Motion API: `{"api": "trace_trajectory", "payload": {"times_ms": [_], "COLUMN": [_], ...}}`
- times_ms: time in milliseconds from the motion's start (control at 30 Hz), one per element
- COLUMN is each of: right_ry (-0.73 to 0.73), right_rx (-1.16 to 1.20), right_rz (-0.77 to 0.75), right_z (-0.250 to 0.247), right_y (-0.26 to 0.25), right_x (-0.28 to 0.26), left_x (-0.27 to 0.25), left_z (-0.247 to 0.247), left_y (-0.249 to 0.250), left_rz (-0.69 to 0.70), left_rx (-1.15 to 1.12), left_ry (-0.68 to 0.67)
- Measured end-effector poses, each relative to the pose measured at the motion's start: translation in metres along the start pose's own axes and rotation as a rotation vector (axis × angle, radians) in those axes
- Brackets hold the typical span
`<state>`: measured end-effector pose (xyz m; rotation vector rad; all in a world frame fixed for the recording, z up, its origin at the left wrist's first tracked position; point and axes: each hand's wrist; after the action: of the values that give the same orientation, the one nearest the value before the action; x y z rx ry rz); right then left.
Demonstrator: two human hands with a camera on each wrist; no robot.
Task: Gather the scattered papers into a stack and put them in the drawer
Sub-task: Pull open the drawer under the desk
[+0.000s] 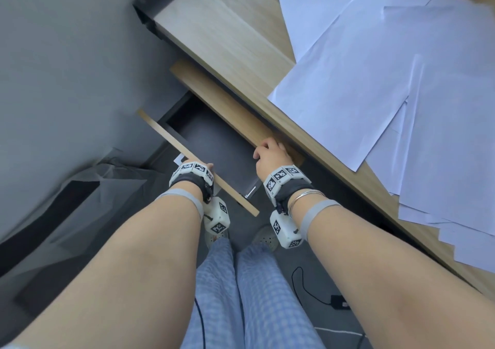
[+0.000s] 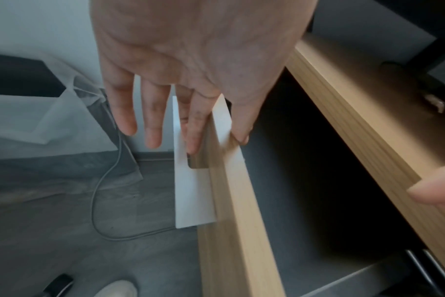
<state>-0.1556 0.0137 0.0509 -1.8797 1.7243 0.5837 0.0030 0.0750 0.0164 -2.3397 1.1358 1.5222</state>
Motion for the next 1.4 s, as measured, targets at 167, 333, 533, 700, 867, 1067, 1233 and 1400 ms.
{"api": "trace_trajectory", "payload": {"times_ms": [167, 333, 533, 700, 867, 1067, 1233, 1400], "right_ry": [0.004, 0.019, 0.008, 0.001, 0.005, 0.027, 0.04, 0.017], "right_rx": [-0.036, -0.036, -0.08, -0.086, -0.06, -0.009, -0.061, -0.026], "right_rz": [0.01, 0.044, 0.104, 0.132, 0.154, 0.187, 0.197, 0.219], "right_z": [-0.005, -0.008, -0.007, -0.005, -0.005, -0.002, 0.007, 0.005], "right_y": [-0.003, -0.011, -0.022, -0.025, -0.03, -0.036, -0.04, -0.039], "right_x": [-0.004, -0.013, -0.019, -0.022, -0.028, -0.034, -0.035, -0.038], "left_x": [-0.02, -0.023, -0.042, -0.058, -0.069, -0.081, -0.083, -0.088], "left_z": [0.008, 0.026, 0.02, 0.021, 0.025, 0.026, 0.025, 0.024], "left_y": [-0.015, -0.035, -0.07, -0.093, -0.12, -0.136, -0.138, -0.133], "left_rz": [0.05, -0.079, -0.14, -0.192, -0.222, -0.247, -0.235, -0.216], "left_rx": [0.102, -0.105, -0.258, -0.171, -0.142, -0.133, -0.151, -0.134], "left_ry": [0.027, 0.142, 0.231, 0.154, 0.12, 0.126, 0.129, 0.13]}}
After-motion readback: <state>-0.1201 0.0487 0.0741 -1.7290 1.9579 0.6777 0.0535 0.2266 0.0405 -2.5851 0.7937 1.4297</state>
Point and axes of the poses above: each hand's wrist, its own x-axis towards the middle knuckle, its own z-axis out of the palm, y = z × x, and after that the axes turned 15 degrees about z, right-handed
